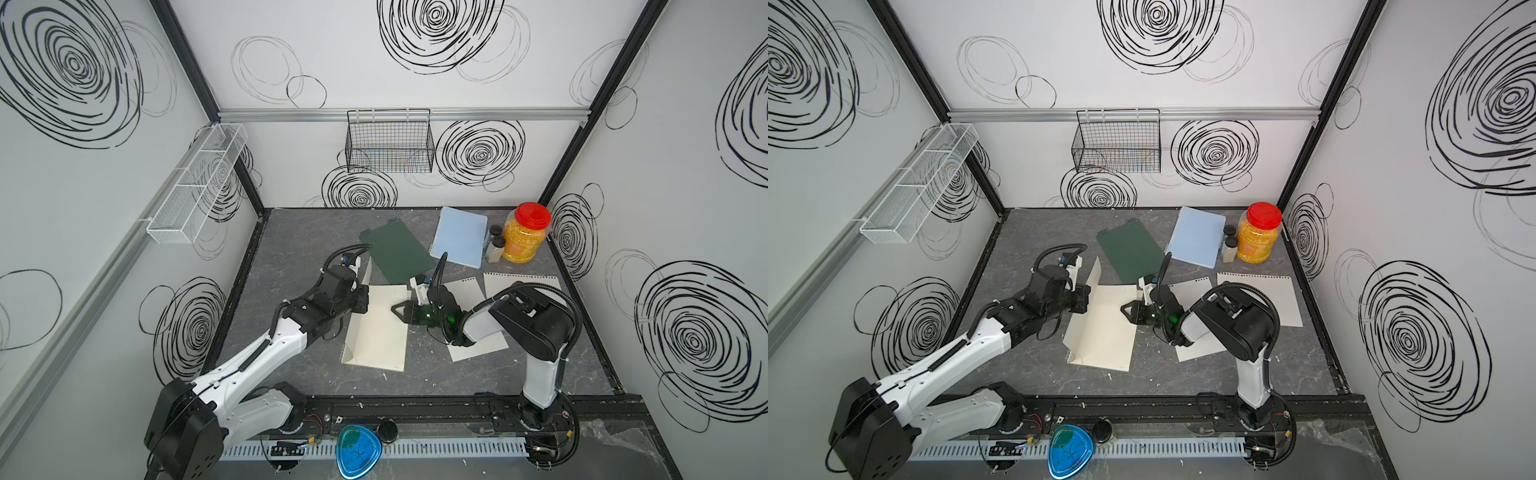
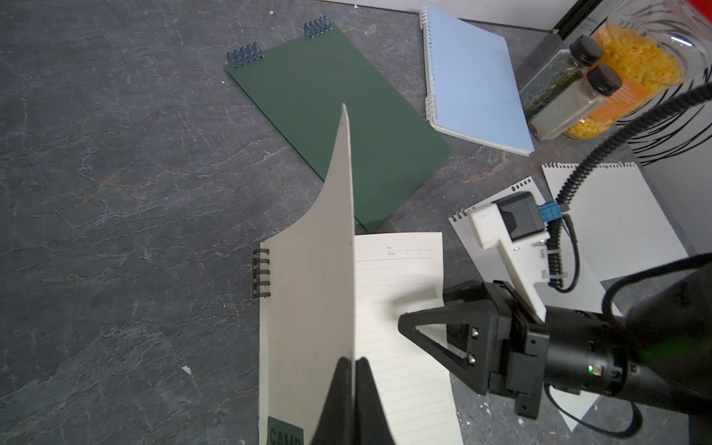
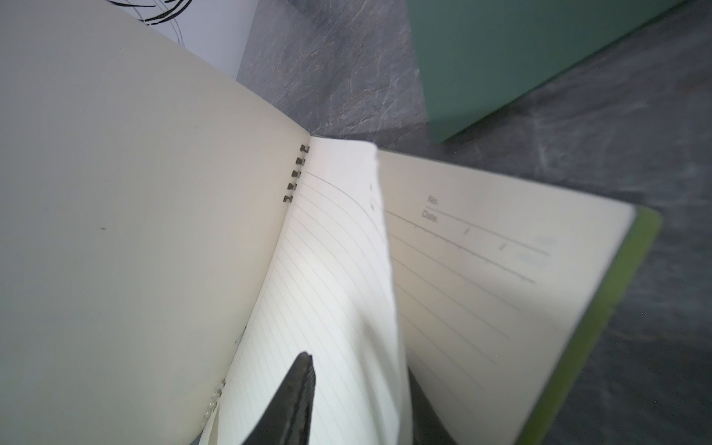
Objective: Tear off pages from different notebooks
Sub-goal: Tear off the paper from the notebook.
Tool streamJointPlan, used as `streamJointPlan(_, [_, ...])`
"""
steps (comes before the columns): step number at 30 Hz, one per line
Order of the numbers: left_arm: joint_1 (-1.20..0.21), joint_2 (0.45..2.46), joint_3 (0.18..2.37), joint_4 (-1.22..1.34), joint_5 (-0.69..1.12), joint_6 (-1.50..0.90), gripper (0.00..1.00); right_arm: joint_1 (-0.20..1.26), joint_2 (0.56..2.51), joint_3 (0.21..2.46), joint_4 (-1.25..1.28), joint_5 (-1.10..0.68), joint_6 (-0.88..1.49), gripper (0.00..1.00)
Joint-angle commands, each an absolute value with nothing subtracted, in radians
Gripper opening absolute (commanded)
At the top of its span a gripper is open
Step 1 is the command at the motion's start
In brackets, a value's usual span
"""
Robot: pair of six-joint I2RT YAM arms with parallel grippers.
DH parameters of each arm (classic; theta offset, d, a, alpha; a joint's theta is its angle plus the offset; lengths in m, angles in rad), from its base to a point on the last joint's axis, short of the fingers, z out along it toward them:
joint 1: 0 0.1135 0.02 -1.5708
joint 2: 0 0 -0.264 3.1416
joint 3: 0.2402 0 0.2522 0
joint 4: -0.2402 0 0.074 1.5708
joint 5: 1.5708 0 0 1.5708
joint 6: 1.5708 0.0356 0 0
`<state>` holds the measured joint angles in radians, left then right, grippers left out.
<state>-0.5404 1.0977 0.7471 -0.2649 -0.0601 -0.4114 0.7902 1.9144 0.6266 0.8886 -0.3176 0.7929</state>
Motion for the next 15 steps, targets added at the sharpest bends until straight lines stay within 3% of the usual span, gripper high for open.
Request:
streamJointPlan(1, [-0.517,1.081,0.724,-0.270,-0.068,-0.411,0.00,0.798,1.942,0.643,0.914,-0.331,0.803,0.33])
streamJointPlan(7, [-0.468,1.063,0.722,-0.318,-0.152,-0.422,0.00,0.782,1.913,0.625,0.908,-0.310,0.793,0.00])
streamJointPlan(15, [-0.351,1.028,0.750,-0.432,-0.315,-0.421,0.00,0.740,1.817,0.542,0.864,-0.278,0.761,0.00])
